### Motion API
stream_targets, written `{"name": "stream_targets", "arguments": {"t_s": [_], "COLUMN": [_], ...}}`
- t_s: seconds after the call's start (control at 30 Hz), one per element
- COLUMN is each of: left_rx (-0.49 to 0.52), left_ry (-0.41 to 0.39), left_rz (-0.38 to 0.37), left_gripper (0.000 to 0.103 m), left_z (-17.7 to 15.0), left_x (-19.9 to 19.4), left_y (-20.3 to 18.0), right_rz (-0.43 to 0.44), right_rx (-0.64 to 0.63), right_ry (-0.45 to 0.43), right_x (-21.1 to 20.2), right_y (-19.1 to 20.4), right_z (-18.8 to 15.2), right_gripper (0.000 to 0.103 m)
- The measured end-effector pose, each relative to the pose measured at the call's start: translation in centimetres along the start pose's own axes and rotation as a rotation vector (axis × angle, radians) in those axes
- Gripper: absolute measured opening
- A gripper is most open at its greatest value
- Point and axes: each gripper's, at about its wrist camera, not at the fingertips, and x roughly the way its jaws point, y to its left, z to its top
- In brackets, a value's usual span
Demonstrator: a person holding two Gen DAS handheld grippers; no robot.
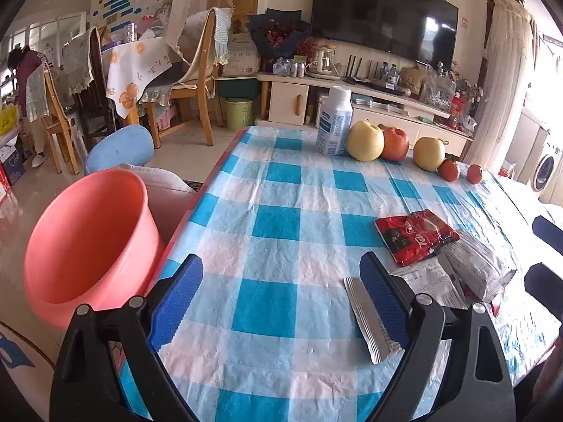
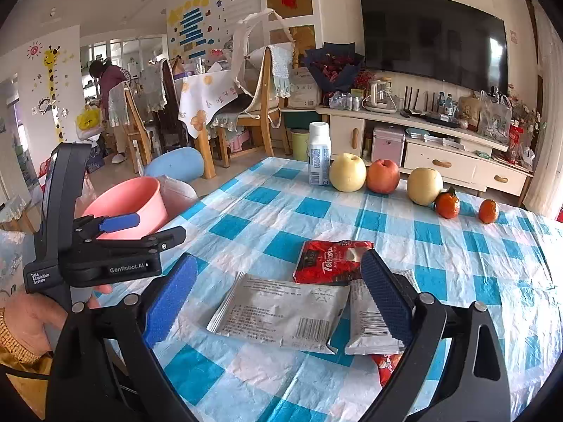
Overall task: Collect trash
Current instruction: 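Move both tools back over the table toward the white paper packets, then lower both tools toward the white paper packets and red wrapper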
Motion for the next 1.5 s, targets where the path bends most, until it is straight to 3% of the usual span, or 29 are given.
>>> {"name": "stream_targets", "arguments": {"t_s": [0.83,1.1,1.33,1.5], "left_rx": [0.184,0.223,0.243,0.277], "left_ry": [0.035,0.040,0.070,0.109], "left_rz": [-0.057,-0.095,-0.140,-0.162], "left_gripper": [0.090,0.090,0.090,0.090], "left_z": [-4.0,-4.5,-4.9,-5.6], "left_x": [-1.5,-1.6,-0.9,0.0], "left_y": [-7.4,-9.0,-10.2,-11.1], "right_rz": [-0.069,-0.116,-0.147,-0.118], "right_rx": [0.031,0.105,0.186,0.248], "right_ry": [0.009,0.016,0.077,0.157], "right_x": [-2.0,-2.7,-2.2,-1.0], "right_y": [-5.3,-8.9,-12.6,-14.3], "right_z": [-1.1,-1.4,-2.1,-3.1], "right_gripper": [0.095,0.095,0.095,0.095]}}
